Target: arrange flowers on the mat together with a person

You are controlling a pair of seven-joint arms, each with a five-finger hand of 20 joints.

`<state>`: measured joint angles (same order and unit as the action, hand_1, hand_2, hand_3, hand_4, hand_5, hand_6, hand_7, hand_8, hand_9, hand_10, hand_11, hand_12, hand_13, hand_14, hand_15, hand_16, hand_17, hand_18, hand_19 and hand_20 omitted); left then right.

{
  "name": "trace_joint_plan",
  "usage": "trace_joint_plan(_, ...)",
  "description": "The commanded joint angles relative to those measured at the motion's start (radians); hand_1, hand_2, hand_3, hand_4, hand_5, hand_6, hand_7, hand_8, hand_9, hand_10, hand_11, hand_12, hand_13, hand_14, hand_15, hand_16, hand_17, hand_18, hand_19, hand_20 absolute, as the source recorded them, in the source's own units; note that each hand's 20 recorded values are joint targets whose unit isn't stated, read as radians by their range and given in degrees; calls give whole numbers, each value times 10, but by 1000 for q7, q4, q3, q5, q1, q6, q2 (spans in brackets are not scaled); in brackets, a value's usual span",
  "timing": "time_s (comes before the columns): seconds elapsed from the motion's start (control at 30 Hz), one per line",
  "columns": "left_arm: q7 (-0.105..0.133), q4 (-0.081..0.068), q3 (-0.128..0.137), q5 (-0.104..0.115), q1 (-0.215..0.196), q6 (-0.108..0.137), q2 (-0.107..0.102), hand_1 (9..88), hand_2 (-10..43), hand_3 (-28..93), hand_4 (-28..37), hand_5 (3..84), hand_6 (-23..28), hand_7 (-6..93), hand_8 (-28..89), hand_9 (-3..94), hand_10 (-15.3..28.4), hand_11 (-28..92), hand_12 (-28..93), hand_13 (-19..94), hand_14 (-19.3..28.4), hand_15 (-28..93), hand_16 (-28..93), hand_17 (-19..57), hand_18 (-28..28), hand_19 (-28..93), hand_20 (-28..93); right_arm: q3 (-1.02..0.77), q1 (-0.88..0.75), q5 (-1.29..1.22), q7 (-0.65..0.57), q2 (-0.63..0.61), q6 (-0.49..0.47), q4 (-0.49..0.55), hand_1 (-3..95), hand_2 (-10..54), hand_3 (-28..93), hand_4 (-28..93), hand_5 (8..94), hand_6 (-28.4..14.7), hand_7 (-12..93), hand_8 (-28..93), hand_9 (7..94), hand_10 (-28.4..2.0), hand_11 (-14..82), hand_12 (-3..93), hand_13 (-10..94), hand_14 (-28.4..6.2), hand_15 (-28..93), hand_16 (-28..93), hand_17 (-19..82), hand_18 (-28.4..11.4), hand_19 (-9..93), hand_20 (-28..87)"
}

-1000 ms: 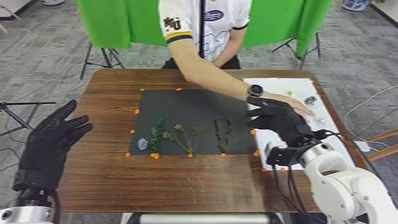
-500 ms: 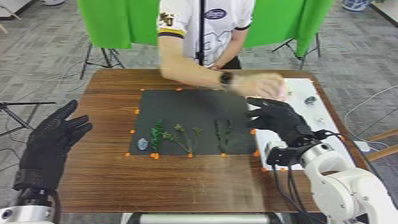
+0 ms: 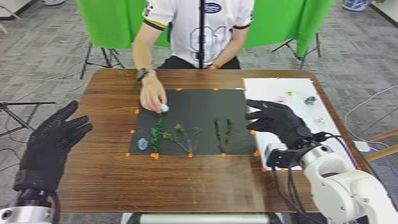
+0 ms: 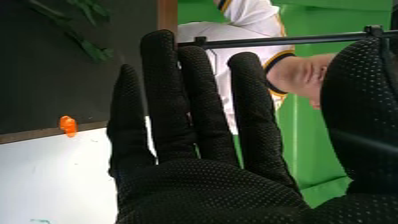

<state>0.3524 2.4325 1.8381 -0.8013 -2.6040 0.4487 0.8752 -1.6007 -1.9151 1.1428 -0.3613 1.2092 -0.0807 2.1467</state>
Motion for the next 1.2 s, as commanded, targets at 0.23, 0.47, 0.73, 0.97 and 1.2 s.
trace_joint_plan(0.23, -1, -4, -5, 1, -9, 0, 1, 204, 42, 776, -283, 313, 54, 147, -108, 312, 188, 240, 106, 203, 251, 448, -79, -105, 244, 481, 67, 2, -4, 5, 1, 5, 0, -1, 320, -59, 693, -278, 528, 16, 143, -121, 549, -162, 185, 147, 476, -161, 518, 94, 113, -213, 575, 173)
trace_joint_plan(0.47, 15, 0, -9, 6, -17, 10, -3, 205, 41, 779, -283, 311, 52, 154, -111, 314, 187, 248, 107, 207, 251, 458, -81, -104, 243, 482, 67, 1, 5, 33, 13, -15, 20, 5, 320, -53, 684, -274, 526, 17, 145, -123, 554, -162, 187, 148, 481, -161, 516, 99, 114, -214, 579, 177)
trace_joint_plan(0.73, 14, 3, -8, -1, -20, 8, 0, 205, 41, 781, -283, 311, 52, 157, -114, 315, 187, 249, 104, 207, 252, 461, -85, -103, 243, 482, 68, -13, 17, 193, 39, -89, 123, 21, 321, -52, 684, -270, 522, 12, 143, -122, 547, -164, 182, 147, 485, -162, 518, 102, 128, -216, 595, 183)
trace_joint_plan(0.97, 4, 4, -10, -8, -15, 1, 7, 205, 41, 780, -283, 310, 52, 158, -114, 314, 186, 246, 103, 206, 252, 461, -86, -104, 243, 481, 68, 20, 72, 398, -60, -194, 288, 16, 321, -53, 686, -268, 519, 6, 138, -121, 536, -165, 179, 148, 490, -162, 520, 102, 146, -219, 616, 183)
trace_joint_plan(1.2, -4, 5, -9, -12, -11, -2, 9, 205, 42, 780, -283, 310, 52, 158, -114, 315, 188, 252, 105, 205, 253, 463, -85, -103, 246, 490, 74, 68, 115, 847, -278, -294, 370, -32, 322, -55, 671, -264, 520, -1, 132, -115, 534, -173, 172, 146, 518, -165, 541, 100, 176, -218, 651, 176)
